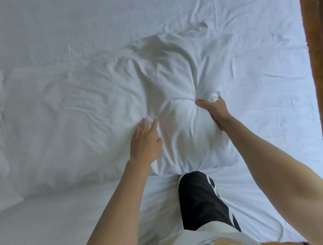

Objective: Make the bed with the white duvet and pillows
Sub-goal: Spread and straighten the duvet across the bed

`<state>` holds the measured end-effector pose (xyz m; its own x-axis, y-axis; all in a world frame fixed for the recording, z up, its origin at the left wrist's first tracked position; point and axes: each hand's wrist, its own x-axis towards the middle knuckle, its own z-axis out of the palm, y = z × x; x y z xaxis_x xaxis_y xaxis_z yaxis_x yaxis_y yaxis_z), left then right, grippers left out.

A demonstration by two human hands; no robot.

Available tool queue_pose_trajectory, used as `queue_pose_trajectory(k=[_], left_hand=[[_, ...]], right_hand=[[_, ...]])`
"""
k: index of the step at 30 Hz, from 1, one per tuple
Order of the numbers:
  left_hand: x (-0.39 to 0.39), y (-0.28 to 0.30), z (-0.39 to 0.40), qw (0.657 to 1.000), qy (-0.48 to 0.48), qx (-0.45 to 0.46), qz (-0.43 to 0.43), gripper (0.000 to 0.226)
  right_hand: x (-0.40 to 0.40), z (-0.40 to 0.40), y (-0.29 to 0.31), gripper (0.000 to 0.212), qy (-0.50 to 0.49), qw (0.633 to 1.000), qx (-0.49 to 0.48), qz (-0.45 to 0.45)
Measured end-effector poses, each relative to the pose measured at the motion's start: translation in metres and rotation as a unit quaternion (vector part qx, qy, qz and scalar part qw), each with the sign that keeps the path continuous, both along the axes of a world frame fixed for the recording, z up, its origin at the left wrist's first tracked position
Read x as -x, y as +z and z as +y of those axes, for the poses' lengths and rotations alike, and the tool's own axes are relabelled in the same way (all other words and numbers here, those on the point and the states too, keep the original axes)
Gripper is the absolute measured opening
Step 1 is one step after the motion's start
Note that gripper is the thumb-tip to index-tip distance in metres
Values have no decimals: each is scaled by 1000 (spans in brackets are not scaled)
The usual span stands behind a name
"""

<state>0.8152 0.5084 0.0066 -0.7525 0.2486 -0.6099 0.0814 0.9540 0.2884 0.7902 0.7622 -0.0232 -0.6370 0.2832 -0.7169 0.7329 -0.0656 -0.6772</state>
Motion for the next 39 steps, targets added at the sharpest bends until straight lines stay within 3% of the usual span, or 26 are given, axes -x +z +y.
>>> queue_pose_trajectory(k=[5, 9, 14, 20, 26, 34, 39], left_hand=[[-34, 29, -81, 998, -12, -33, 43, 64], [-67, 58, -179, 995, -27, -48, 78, 64], [-114, 111, -308, 997, -50, -21, 57, 64], [-105, 152, -431, 992, -41, 26, 114, 62], [-81, 162, -483, 992, 2, 51, 112, 62], [-7, 122, -517, 992, 30, 93, 83, 61], [-1, 109, -537, 994, 17, 81, 69, 62]], right_hand=[[-21, -78, 62, 60, -7, 987, -157, 32], [-40, -175, 109, 55, -9, 968, -246, 45], [-77, -279, 168, 59, 19, 953, -301, 30], [-80, -361, 218, 67, 42, 941, -336, 7], [-48, -403, 222, 67, 73, 935, -347, -27], [33, -407, 169, 62, 141, 921, -355, -81], [43, -421, 163, 62, 161, 904, -382, -103]])
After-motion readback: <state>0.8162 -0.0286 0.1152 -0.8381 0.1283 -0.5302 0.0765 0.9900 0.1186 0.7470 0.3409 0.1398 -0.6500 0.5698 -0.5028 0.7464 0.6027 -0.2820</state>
